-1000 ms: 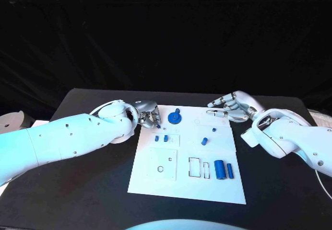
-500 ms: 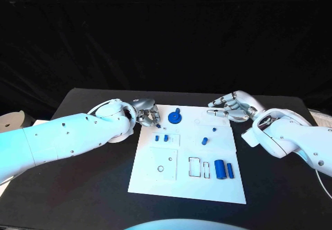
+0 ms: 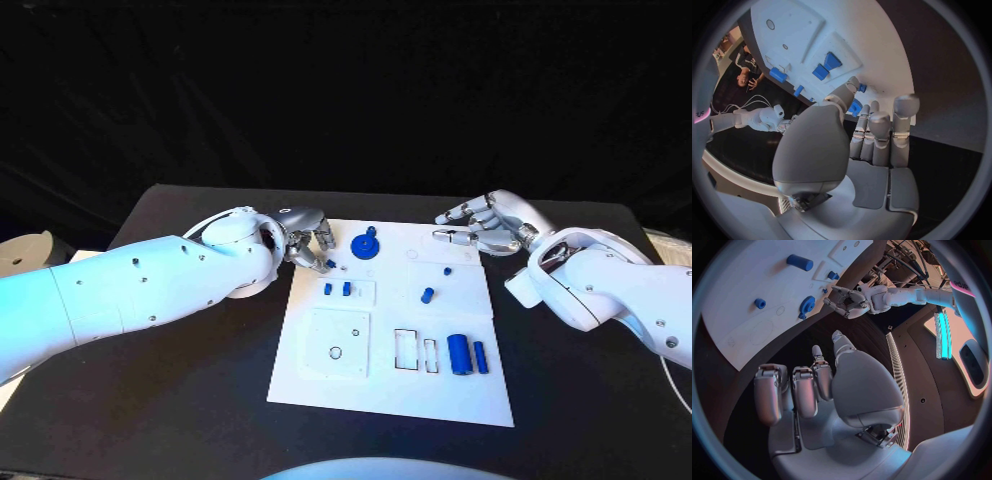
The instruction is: Assemble the parts on the task board
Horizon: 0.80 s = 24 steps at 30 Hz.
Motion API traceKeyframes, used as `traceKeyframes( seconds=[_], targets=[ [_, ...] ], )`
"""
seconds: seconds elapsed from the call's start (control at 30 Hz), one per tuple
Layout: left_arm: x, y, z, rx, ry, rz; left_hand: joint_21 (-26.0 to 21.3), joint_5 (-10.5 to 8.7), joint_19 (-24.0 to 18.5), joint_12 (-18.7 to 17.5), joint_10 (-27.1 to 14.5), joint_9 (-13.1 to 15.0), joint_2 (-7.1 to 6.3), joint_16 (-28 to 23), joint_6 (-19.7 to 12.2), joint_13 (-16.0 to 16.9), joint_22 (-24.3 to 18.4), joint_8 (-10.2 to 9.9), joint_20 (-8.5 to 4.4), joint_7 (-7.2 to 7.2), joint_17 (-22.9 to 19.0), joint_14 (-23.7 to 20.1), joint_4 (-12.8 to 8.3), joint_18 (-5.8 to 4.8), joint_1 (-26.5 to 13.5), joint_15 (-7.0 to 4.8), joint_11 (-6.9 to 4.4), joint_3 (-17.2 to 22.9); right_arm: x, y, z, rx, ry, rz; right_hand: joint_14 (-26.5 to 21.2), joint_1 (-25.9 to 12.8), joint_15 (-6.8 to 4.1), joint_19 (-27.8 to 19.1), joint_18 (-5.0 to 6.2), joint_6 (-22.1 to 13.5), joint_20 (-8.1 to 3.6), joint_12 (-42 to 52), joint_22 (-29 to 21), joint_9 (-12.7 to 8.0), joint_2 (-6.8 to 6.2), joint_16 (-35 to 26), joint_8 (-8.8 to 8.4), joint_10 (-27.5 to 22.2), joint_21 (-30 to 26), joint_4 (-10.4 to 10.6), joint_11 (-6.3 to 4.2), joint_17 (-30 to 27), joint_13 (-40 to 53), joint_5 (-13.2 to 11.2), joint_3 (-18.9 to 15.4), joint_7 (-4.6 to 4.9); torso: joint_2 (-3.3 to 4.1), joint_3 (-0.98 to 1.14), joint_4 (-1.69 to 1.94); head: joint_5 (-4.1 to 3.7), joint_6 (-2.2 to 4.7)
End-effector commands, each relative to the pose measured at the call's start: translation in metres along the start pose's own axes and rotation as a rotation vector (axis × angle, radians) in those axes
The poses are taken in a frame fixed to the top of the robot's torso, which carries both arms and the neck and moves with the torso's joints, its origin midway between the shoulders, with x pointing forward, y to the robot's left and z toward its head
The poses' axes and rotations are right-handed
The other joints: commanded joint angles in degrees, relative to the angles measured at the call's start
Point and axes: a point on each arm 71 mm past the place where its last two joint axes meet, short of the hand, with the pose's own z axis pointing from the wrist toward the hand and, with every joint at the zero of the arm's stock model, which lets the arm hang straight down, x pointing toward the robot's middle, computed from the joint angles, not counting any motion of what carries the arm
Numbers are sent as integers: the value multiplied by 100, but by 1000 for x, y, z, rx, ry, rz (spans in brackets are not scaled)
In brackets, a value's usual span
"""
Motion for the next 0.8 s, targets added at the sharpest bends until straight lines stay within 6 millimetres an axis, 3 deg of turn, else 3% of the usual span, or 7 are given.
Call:
traceKeyframes(
  seconds=[0.03,0.27,0.47,0.8],
  targets=[
    [-1,-3,1,14,-23,93,-92,26,-55,54,-66,9,23,-51,41,5,-59,36,-11,-75,-69,-72,-4,107,87,-15,-4,-64,1,1,0,-9,8,0,502,-19,-26,89,34,33,-27,-22,385,9,31,-15,-3,23,-32,3,-30,1095,244,12,-42,1,3,-4,-7,6,-1],
    [1,-10,3,41,-10,145,-211,32,-63,328,-89,26,189,-67,358,11,-104,156,-162,-236,-142,-120,7,122,275,-183,-131,-62,1,1,0,-8,8,1,502,-19,-26,89,34,33,-27,-22,385,9,31,-15,-3,23,-32,3,-30,1095,244,12,-42,1,3,-3,-6,5,-6],
    [3,-15,4,68,8,159,-63,37,17,435,62,27,291,31,582,-14,16,214,-203,-277,1,-47,25,86,324,-223,-166,133,1,1,0,-8,8,1,502,-19,-26,89,34,33,-27,-22,385,9,31,-15,-3,23,-32,3,-30,1095,244,12,-42,1,2,-4,0,7,-11],
    [10,-17,8,68,56,177,445,28,224,404,171,-5,226,433,683,-83,390,153,-214,-257,676,250,64,-8,248,-226,-159,401,1,1,0,-9,9,1,502,-19,-26,89,34,33,-27,-22,385,9,31,-15,-3,23,-32,3,-30,1095,244,12,-42,1,5,-6,-5,0,-25]
  ],
)
